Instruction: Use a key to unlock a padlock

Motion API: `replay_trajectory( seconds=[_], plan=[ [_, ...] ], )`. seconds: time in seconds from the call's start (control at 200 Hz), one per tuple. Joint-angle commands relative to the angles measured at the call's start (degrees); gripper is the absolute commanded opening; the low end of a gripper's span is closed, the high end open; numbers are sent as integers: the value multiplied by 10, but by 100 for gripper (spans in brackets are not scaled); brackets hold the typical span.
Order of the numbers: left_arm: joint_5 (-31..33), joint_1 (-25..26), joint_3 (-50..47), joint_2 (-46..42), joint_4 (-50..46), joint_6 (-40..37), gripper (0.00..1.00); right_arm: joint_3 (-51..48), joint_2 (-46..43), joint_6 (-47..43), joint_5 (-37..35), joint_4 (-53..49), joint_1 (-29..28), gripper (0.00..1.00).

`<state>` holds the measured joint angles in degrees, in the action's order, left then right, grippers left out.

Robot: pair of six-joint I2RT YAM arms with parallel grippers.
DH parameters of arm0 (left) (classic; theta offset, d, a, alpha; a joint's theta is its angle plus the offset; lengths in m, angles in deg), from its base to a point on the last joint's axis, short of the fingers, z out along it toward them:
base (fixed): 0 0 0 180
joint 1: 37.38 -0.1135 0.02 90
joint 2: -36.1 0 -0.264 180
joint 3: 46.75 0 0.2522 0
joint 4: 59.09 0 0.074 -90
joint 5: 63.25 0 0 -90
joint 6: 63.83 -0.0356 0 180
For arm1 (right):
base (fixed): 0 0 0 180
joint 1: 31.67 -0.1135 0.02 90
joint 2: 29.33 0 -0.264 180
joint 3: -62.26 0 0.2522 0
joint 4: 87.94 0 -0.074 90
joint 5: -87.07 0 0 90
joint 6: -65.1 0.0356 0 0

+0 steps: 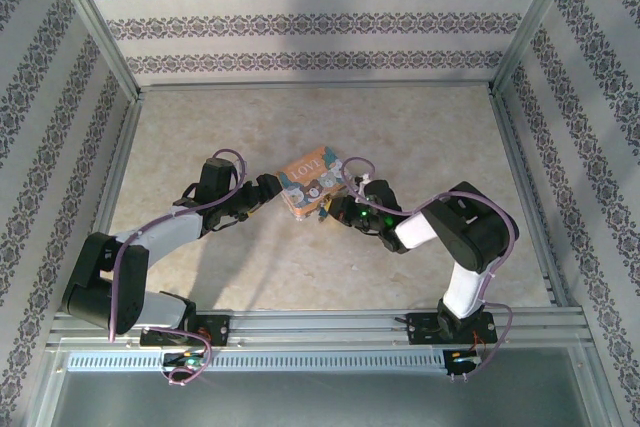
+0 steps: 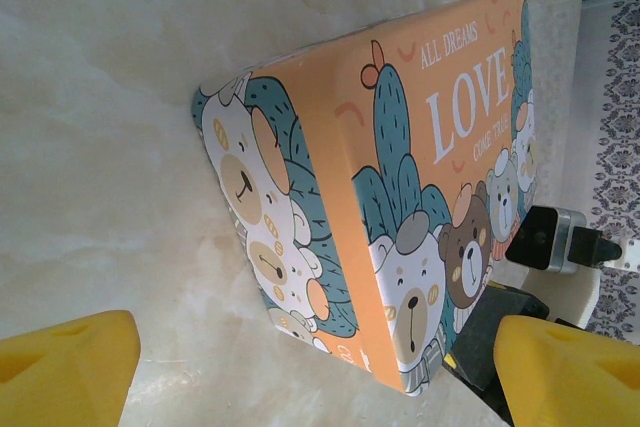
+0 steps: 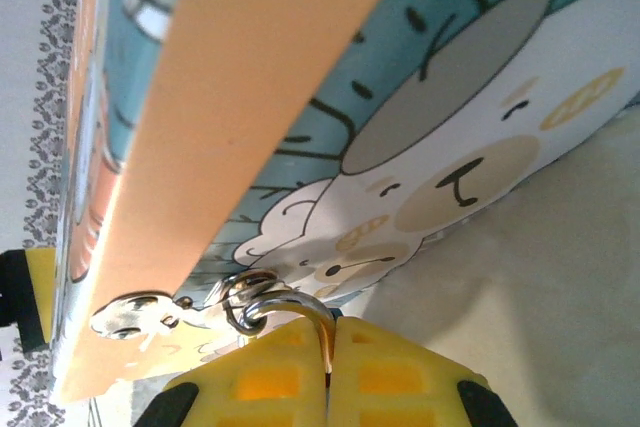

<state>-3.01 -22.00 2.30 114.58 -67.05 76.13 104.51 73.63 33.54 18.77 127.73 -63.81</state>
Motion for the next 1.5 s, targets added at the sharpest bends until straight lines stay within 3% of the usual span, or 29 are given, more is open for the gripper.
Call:
replay_trajectory(
  seconds=[0.0, 0.48, 0.765, 0.974, 1.264, 1.494],
  plan=[
    [6, 5, 8, -16, -12, -11, 92, -21, -17, 36, -36, 12, -5, 0],
    [22, 27, -10, -54, -25, -22, 92, -43, -29, 154, -115, 10, -6, 0],
    [59, 45, -5, -86, -72, -49, 92, -34, -64, 157, -130, -35, 1, 0],
    [68, 72, 59, -99, -112, -81, 92, -37, -75, 154, -141, -58, -1, 0],
    [39, 149, 147, -1, -75, -85, 91, -35, -79, 147, -137, -65, 2, 0],
    [10, 171, 198, 98, -43, -79, 91, -41, -89, 143, -143, -78, 0, 0]
  ],
)
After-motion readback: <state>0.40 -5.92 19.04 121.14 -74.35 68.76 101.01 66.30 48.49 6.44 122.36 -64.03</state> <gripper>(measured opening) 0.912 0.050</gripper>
